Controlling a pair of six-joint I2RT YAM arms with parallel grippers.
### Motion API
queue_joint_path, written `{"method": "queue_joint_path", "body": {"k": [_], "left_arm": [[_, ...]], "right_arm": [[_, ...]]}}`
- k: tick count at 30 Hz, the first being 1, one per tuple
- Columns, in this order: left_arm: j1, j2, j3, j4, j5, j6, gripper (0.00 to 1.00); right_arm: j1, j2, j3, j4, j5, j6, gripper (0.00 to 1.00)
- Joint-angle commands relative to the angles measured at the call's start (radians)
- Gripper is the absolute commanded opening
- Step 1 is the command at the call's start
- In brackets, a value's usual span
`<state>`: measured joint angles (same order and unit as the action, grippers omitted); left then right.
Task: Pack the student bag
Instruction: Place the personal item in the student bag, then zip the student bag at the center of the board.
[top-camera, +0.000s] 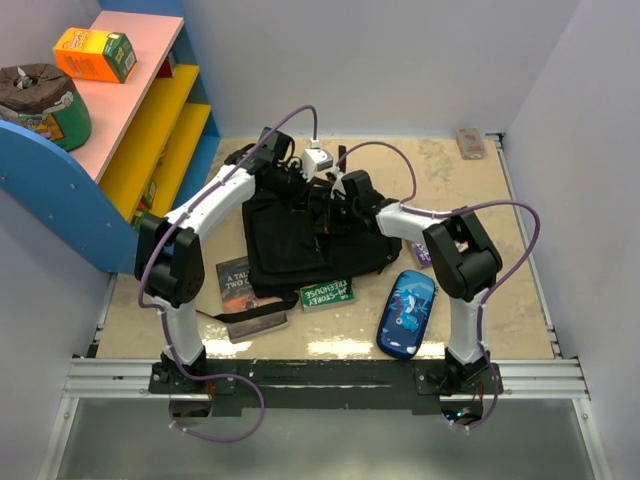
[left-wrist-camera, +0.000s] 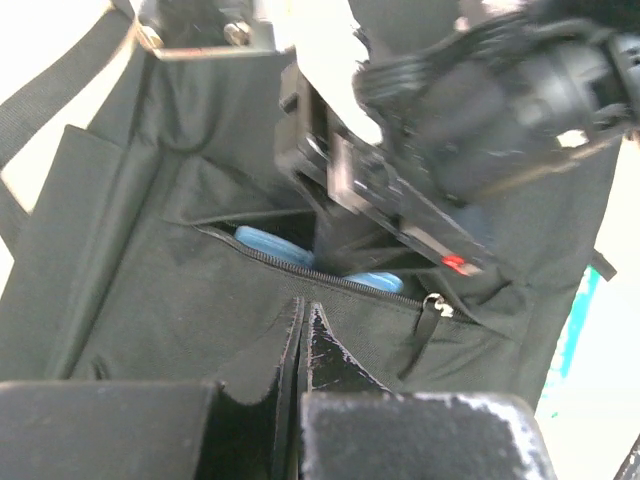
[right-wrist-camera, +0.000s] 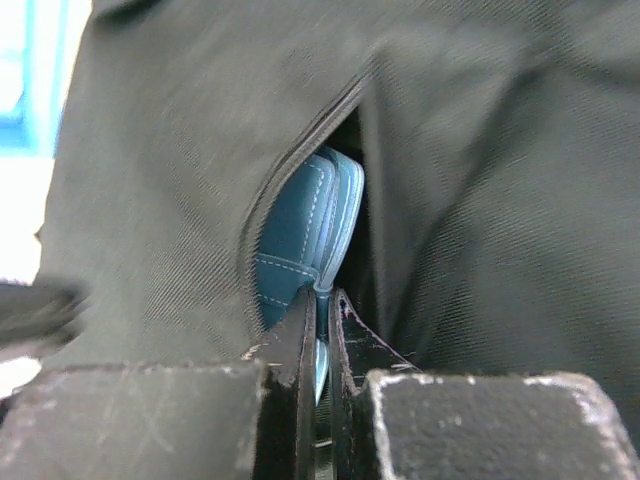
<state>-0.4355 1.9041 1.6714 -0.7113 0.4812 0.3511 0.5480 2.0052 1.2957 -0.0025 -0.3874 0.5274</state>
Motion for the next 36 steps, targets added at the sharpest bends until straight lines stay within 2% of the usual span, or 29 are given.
{"method": "queue_joint_path", "body": {"k": [1,3,4,5,8,13,15,20,24,27,30,32,36], "left_arm": [[-0.003,-0.05,-0.03,0.032,-0.019,-0.008,0.0],[-0.003,-0.048,-0.03,0.036,-0.02,-0.009,0.0],[-0.003,-0.05,-0.029,0.038,-0.02,-0.014,0.0],[-0.003,-0.05,-0.029,0.039,-0.018,-0.015,0.0],[-0.002,-0.056,-0.035,0.039,-0.019,-0.018,0.0],[0.003,-0.083,-0.048,0.033,-0.013,-0.005,0.0],[0.004,-0.094,-0.047,0.027,-0.016,0.008,0.0],[0.003,-0.115,-0.055,-0.003,-0.016,0.038,0.0],[-0.04,-0.14,-0.081,-0.097,0.042,0.147,0.0],[-0.124,-0.187,-0.166,-0.154,0.063,0.257,0.0],[-0.186,-0.221,-0.252,-0.151,0.066,0.287,0.01],[-0.192,-0.211,-0.249,-0.184,0.089,0.296,0.08],[-0.192,-0.188,-0.243,-0.183,0.073,0.278,0.21]], "right_arm": [[0.036,-0.026,-0.082,-0.024,-0.23,-0.046,0.0],[0.036,-0.025,-0.095,0.027,-0.26,-0.029,0.1],[0.036,-0.028,-0.111,0.048,-0.269,-0.02,0.29],[0.036,-0.028,-0.119,0.067,-0.28,0.0,0.38],[0.027,-0.068,-0.119,0.056,-0.236,-0.001,0.56],[-0.103,-0.204,-0.176,0.045,-0.212,0.008,0.6],[-0.137,-0.265,-0.179,0.013,-0.156,-0.003,0.6],[-0.141,-0.368,-0.232,-0.013,-0.042,-0.001,0.59],[-0.11,-0.511,-0.401,0.068,0.008,0.036,0.55],[-0.015,-0.568,-0.482,0.076,0.079,0.04,0.57],[0.041,-0.614,-0.559,0.119,0.122,0.068,0.62],[0.044,-0.632,-0.585,0.142,0.13,0.088,0.67],[0.047,-0.634,-0.592,0.141,0.159,0.079,0.68]]}}
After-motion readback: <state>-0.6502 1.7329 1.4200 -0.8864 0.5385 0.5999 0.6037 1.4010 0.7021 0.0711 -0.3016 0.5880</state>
